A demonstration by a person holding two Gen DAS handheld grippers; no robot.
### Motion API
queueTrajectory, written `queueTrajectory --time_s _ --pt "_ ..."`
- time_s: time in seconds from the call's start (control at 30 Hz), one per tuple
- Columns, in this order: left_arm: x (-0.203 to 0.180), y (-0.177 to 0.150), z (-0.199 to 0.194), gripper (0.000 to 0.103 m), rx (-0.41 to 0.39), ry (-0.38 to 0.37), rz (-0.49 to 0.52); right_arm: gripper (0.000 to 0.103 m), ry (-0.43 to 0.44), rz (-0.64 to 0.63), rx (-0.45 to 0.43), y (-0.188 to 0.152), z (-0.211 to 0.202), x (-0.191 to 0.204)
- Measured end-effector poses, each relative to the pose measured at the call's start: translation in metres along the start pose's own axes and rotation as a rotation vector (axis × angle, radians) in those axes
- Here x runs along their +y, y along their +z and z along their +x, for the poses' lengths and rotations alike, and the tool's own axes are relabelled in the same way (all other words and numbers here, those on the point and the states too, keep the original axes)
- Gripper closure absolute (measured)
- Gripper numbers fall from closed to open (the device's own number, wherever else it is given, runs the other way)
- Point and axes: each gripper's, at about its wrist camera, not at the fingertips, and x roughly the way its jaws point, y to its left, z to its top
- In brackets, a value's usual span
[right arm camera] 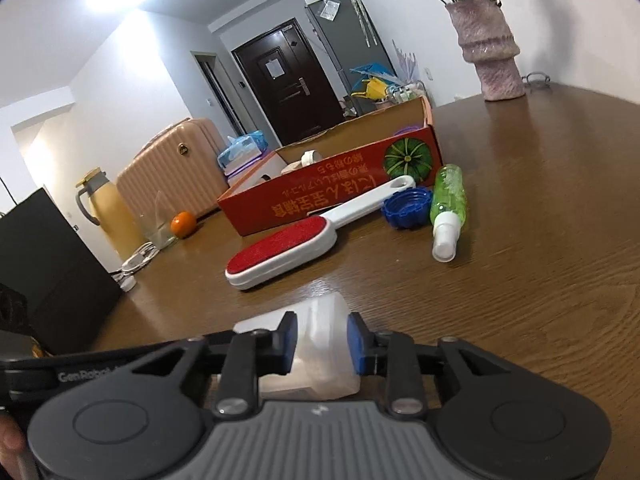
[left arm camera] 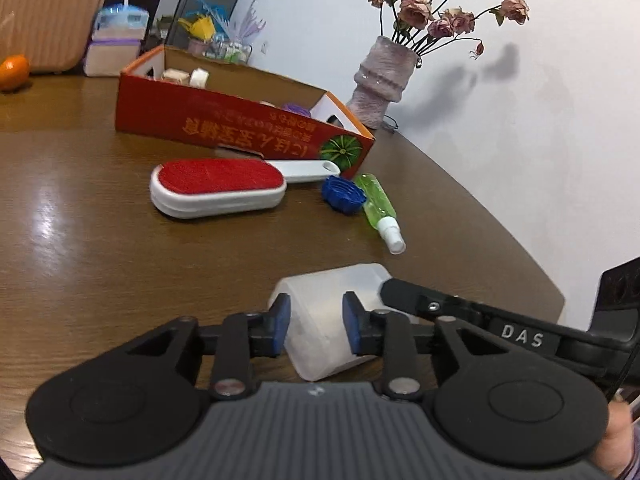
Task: Organize rigid objects
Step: 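Carry the tissue pack into the box and release it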
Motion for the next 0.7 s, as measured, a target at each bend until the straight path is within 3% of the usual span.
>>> queueTrajectory --time_s 0.13,0.27,0.4,0.57,0.7 --pt "-0.001 -0.006 0.006 0.060 0.005 -0.015 -0.023 0.073 0.028 0.031 0.018 0.001 0.004 -0.006" --pt "-0.005 -0.007 0.001 0.075 -0.055 0.021 0.019 0.078 0.039 0.055 0.008 0.003 0.002 -0.008" --pt "-0.010 0.007 -0.010 0.077 -0.122 0.015 0.066 0.079 0.066 0.031 -0.060 0.014 -0.005 0.001" --pt "-0.011 0.064 -0.017 0.077 -0.231 0.022 0.120 0.079 0.107 -0.017 -0.130 0.060 0.007 0.019" --pt "-0.014 0.126 -0.018 0.078 -0.385 0.007 0.203 0.079 0.135 -0.078 -0.234 0.117 0.024 0.036"
